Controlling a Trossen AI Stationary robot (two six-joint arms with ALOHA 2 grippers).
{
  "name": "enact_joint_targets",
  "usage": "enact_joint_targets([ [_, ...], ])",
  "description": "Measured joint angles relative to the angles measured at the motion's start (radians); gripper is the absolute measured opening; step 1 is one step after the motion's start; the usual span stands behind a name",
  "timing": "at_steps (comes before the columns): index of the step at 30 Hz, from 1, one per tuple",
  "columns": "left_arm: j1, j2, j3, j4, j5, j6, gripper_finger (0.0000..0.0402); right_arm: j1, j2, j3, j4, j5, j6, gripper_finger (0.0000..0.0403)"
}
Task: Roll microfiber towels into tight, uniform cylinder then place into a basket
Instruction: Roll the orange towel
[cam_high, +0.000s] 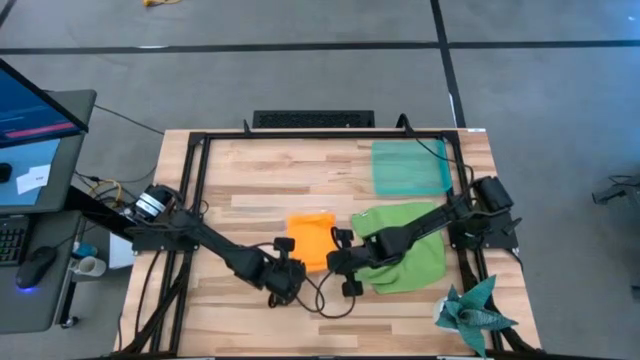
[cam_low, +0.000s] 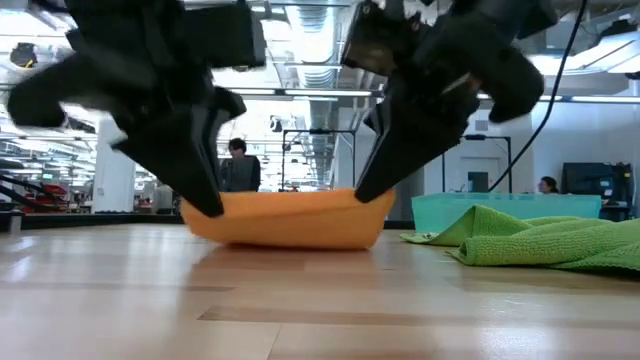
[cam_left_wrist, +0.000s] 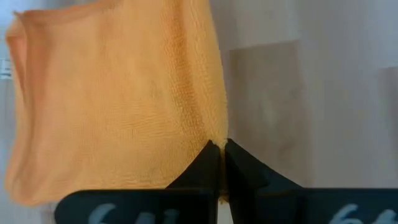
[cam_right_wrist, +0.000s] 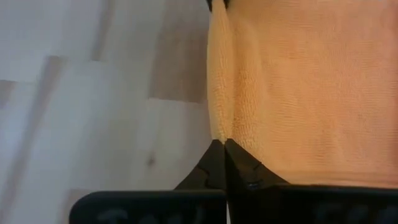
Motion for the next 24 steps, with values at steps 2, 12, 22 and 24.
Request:
enact_joint_targets([
  [2, -0.011, 0.000, 0.024, -0.021, 0.034, -0.032, 0.0001, 0.013, -0.001, 0.016, -0.001, -0.015, 0.001, 0.0010],
  [12, 0.072, -0.002, 0.034, -0.075, 0.146, -0.164, 0.0000, -0.050, 0.012, 0.015, 0.002, -0.016, 0.083, 0.0007],
  [22, 0.156, -0.003, 0.036, -0.099, 0.228, -0.157, 0.0000, -0.061, 0.051, 0.013, 0.006, -0.017, 0.136, 0.0005],
  [24, 0.166, -0.003, 0.034, -0.124, 0.243, -0.163, 0.0000, -0.065, 0.083, 0.021, 0.028, -0.018, 0.140, 0.0007],
])
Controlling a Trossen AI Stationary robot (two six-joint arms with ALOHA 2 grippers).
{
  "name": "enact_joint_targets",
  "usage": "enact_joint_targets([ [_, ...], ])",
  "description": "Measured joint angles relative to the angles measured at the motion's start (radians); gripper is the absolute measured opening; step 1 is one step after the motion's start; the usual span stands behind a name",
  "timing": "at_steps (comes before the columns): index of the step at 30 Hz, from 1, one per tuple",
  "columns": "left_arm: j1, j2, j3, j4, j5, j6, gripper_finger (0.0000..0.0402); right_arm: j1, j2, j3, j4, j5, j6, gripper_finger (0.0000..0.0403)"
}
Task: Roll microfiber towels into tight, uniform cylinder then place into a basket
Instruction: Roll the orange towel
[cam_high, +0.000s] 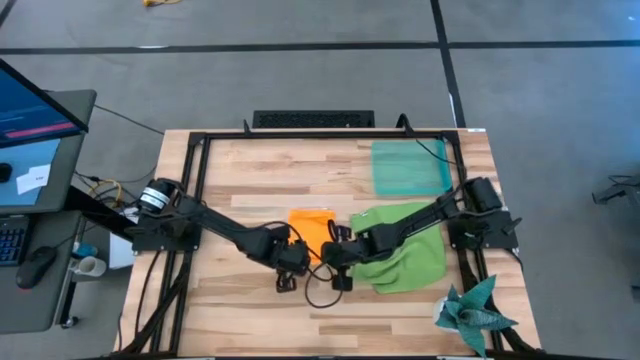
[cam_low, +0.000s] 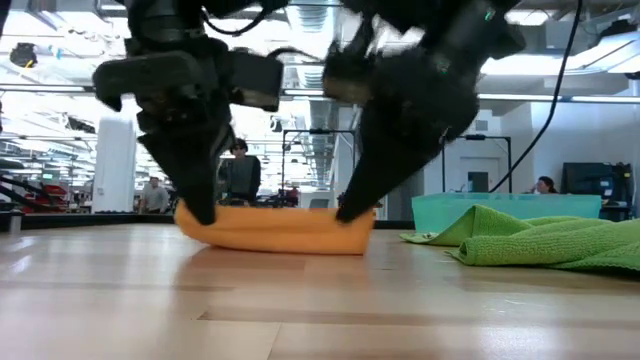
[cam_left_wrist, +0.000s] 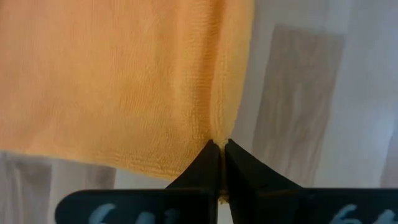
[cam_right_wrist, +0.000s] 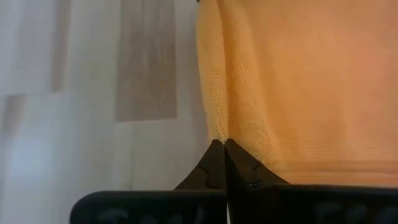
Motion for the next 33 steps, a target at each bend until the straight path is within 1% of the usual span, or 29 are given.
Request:
enact_joint_targets([
  [2, 0.011, 0.001, 0.003, 0.020, 0.001, -0.002, 0.0000, -0.006, 0.009, -0.006, -0.013, 0.000, 0.000, 0.0007],
  [4, 0.018, -0.002, 0.002, -0.014, 0.001, -0.002, 0.0000, -0.013, 0.021, 0.005, -0.003, 0.000, 0.001, 0.0007],
  [13, 0.035, 0.000, 0.007, -0.023, 0.005, 0.006, 0.0000, -0.029, 0.018, 0.026, -0.038, -0.001, 0.001, 0.0007],
  [18, 0.026, 0.000, 0.008, -0.021, 0.062, 0.005, 0.0000, -0.013, 0.018, 0.058, -0.079, -0.004, 0.000, 0.0007],
  [25, -0.013, 0.000, 0.009, -0.004, 0.139, -0.037, 0.0000, 0.049, 0.020, 0.128, -0.139, -0.004, -0.011, 0.0007],
  [28, -0.023, 0.000, 0.009, -0.006, 0.150, -0.041, 0.0000, 0.063, 0.020, 0.148, -0.140, 0.011, -0.038, 0.0007],
  [30, -0.021, -0.001, 0.008, -0.009, 0.149, -0.042, 0.0000, 0.051, 0.024, 0.147, -0.138, 0.029, -0.038, 0.0006],
  [33, -0.005, -0.001, 0.006, -0.023, 0.144, -0.047, 0.0000, 0.020, 0.058, 0.148, -0.135, 0.026, -0.002, 0.0006],
])
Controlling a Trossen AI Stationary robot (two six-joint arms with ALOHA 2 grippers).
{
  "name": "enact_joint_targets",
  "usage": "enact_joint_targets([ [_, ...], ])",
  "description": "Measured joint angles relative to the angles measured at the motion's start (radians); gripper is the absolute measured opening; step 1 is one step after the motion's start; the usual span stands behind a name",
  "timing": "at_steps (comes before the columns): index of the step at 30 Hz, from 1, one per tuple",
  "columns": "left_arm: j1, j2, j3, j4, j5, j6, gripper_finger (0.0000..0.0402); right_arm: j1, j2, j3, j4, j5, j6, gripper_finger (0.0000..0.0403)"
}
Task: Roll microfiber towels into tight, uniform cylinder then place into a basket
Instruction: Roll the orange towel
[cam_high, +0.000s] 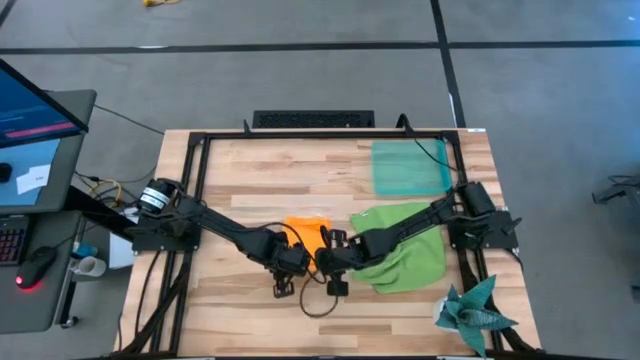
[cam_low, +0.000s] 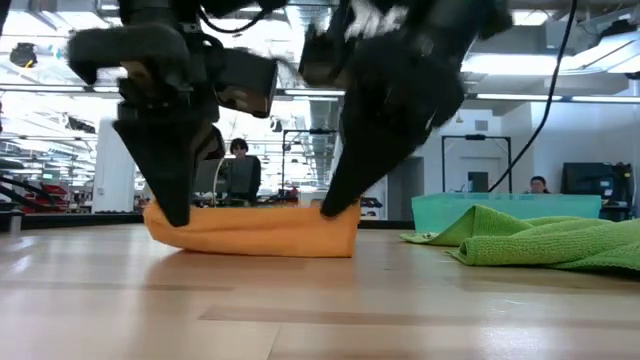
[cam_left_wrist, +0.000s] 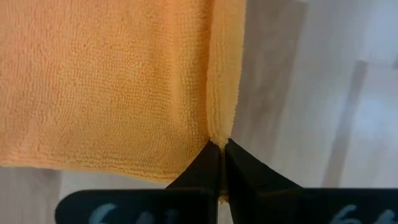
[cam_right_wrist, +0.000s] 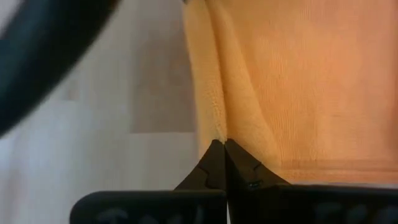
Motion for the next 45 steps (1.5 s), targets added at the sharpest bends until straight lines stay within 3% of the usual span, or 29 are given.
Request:
enact_joint_targets([
  [18, 0.010, 0.001, -0.001, -0.009, -0.032, -0.003, 0.0001, -0.034, 0.049, 0.001, 0.012, -0.037, 0.054, 0.0008],
  [32, 0.008, 0.001, -0.001, -0.130, -0.013, 0.018, 0.0105, -0.023, 0.050, -0.002, 0.008, -0.027, 0.108, 0.0008],
  [40, -0.048, 0.001, 0.013, -0.137, -0.010, 0.031, 0.0113, -0.023, 0.050, -0.002, 0.012, -0.026, 0.125, 0.0008],
  [45, -0.125, 0.001, 0.050, -0.069, -0.066, 0.054, 0.0113, -0.023, 0.050, -0.002, 0.013, -0.027, 0.125, 0.0008],
])
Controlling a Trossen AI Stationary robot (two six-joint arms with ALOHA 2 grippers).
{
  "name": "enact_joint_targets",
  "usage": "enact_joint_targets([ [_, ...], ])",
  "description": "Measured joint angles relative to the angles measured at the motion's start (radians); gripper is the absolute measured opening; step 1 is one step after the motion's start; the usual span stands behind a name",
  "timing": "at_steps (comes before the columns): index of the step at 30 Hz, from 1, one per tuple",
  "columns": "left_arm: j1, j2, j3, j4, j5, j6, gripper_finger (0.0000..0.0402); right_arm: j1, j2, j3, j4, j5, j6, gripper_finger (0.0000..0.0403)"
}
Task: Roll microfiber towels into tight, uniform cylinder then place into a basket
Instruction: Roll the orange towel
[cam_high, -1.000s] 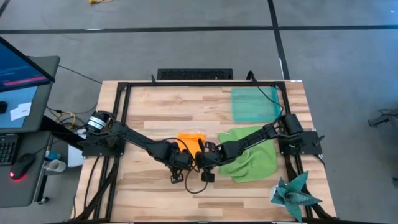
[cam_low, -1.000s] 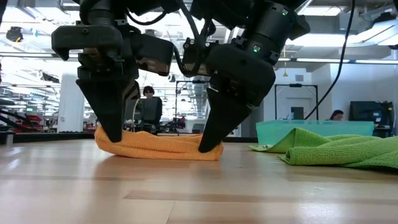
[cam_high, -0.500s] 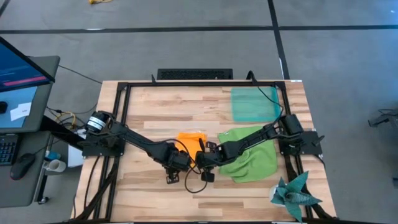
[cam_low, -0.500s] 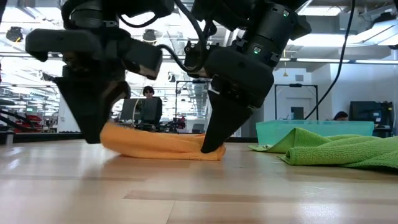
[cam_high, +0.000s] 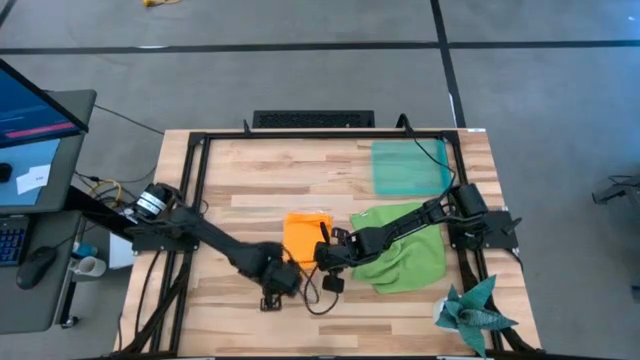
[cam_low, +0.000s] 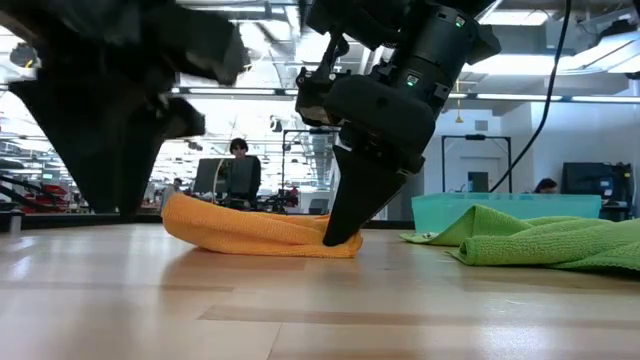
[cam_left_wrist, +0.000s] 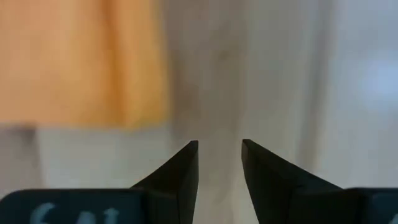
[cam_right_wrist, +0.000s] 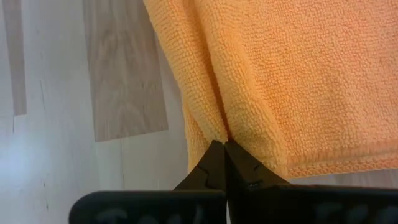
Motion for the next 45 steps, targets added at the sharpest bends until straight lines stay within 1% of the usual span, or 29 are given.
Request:
enact_joint_targets([
  [5, -0.050, 0.006, -0.029, 0.186, -0.128, 0.018, 0.0113, 0.000, 0.000, 0.000, 0.001, -0.001, 0.000, 0.0008],
  [10, -0.050, 0.008, -0.083, 0.269, -0.203, -0.022, 0.0109, 0.000, 0.000, 0.000, -0.005, -0.003, 0.000, 0.0008],
  [15, -0.044, 0.008, -0.084, 0.264, -0.218, -0.023, 0.0099, -0.001, 0.000, 0.001, -0.010, -0.002, -0.001, 0.0008],
  [19, -0.042, 0.008, -0.084, 0.264, -0.286, -0.003, 0.0094, -0.003, 0.000, 0.001, -0.011, -0.004, -0.002, 0.0008],
  [24, -0.037, 0.008, -0.084, 0.262, -0.316, 0.002, 0.0091, -0.003, 0.000, 0.001, -0.011, -0.004, -0.002, 0.0008],
  [33, -0.011, 0.008, -0.085, 0.254, -0.422, -0.015, 0.0091, -0.003, 0.000, 0.001, -0.012, -0.004, -0.002, 0.0008],
  [40, 0.017, 0.008, -0.085, 0.195, -0.428, -0.052, 0.0091, -0.003, 0.000, 0.001, -0.012, -0.004, -0.003, 0.0008],
  [45, 0.017, 0.008, -0.119, 0.220, -0.429, -0.092, 0.0091, 0.001, 0.000, 0.001, -0.012, -0.003, -0.002, 0.0008],
])
